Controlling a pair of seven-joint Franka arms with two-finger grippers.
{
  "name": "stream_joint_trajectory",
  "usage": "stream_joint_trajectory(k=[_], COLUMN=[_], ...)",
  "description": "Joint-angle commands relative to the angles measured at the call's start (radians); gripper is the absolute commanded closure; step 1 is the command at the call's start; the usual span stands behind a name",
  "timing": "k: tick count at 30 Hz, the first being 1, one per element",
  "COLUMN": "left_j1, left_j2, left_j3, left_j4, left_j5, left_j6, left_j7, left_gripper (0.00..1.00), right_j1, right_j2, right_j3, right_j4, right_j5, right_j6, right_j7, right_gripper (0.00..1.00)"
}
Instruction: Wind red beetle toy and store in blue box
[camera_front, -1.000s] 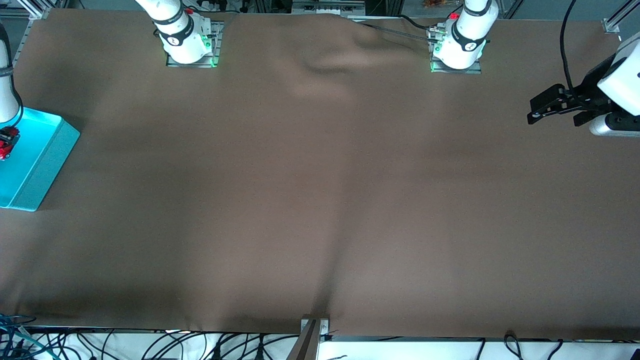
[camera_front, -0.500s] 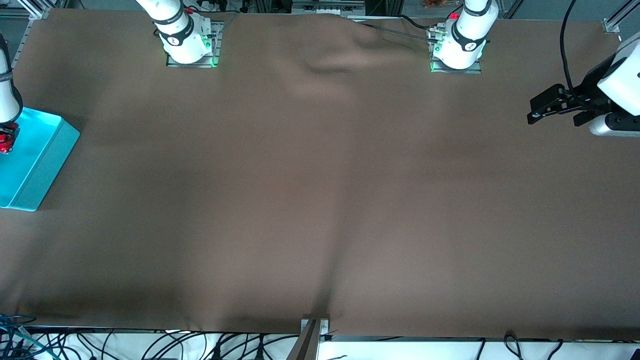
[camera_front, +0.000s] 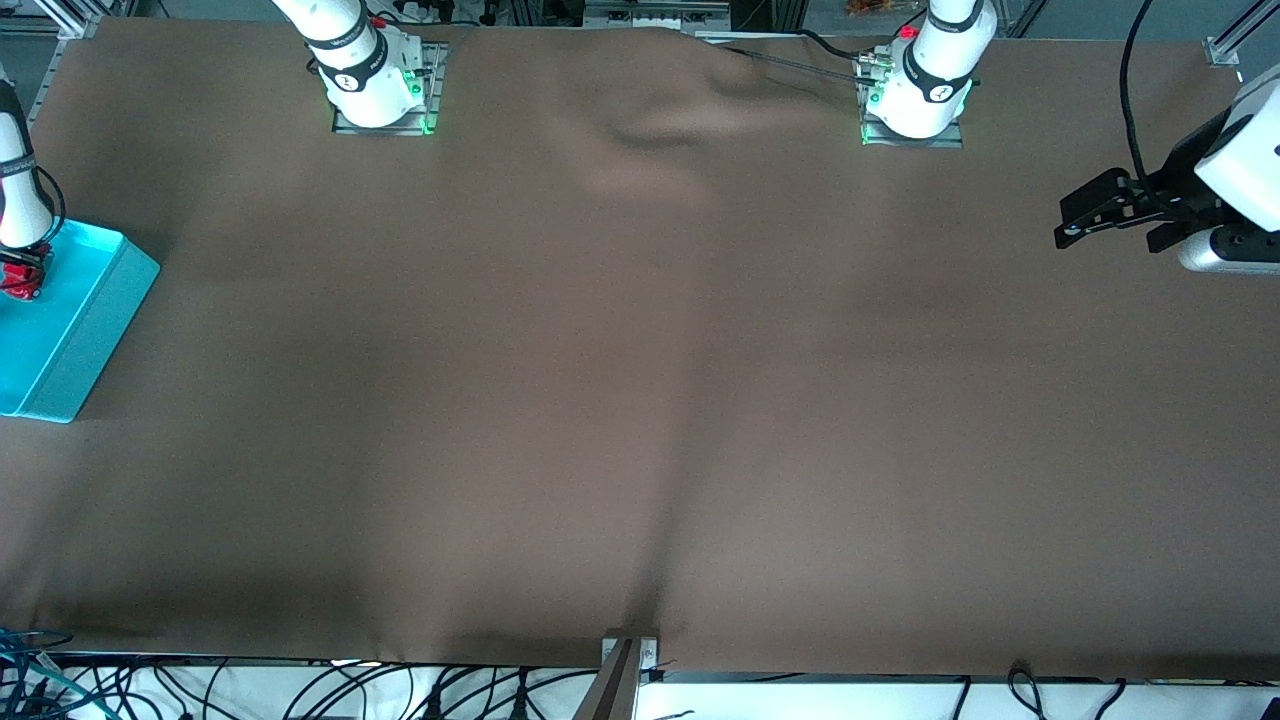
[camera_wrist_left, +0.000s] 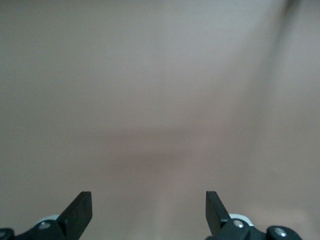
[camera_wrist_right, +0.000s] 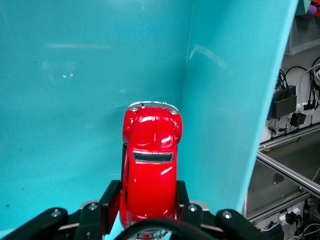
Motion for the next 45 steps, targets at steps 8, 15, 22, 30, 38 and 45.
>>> stream_joint_trajectory(k=[8, 15, 22, 30, 38, 45], left_j1=[-0.006, -0.006, -0.006, -0.006, -0.004, -0.004], left_j2=[-0.001, -0.001, -0.001, 0.0, 0.0, 0.0], left_j3=[0.009, 0.009, 0.009, 0.009, 0.009, 0.009], left_j4=[0.002, 0.002, 0.002, 0.002, 0.002, 0.002], left_j5=[-0.017, -0.017, -0.017, -0.017, -0.017, -0.017], left_j6=[0.01, 0.01, 0.01, 0.01, 0.01, 0.01], left_j7=[0.0, 0.0, 0.0, 0.0, 0.0, 0.0], left_gripper=[0.0, 0.0, 0.0, 0.0, 0.0, 0.0], right_j1=[-0.03, -0.029, -0.029, -0.029, -0.029, -0.029], right_j2=[0.019, 0.017, 0.017, 0.017, 0.011, -0.009], right_j3=[0.027, 0.029, 0.037, 0.043, 0.046, 0.066], right_j4=[0.027, 0.025, 0.025, 0.025, 0.036, 0.048], right_j5=[0.039, 0.058, 0.072, 0.107, 0.107, 0.109], right_j6=[0.004, 0.001, 0.001, -0.002, -0.003, -0.031], right_j7=[-0.021, -0.021, -0.012, -0.019, -0.019, -0.016], right_gripper=[0.85, 0.57, 0.4, 0.22, 0.22, 0.14])
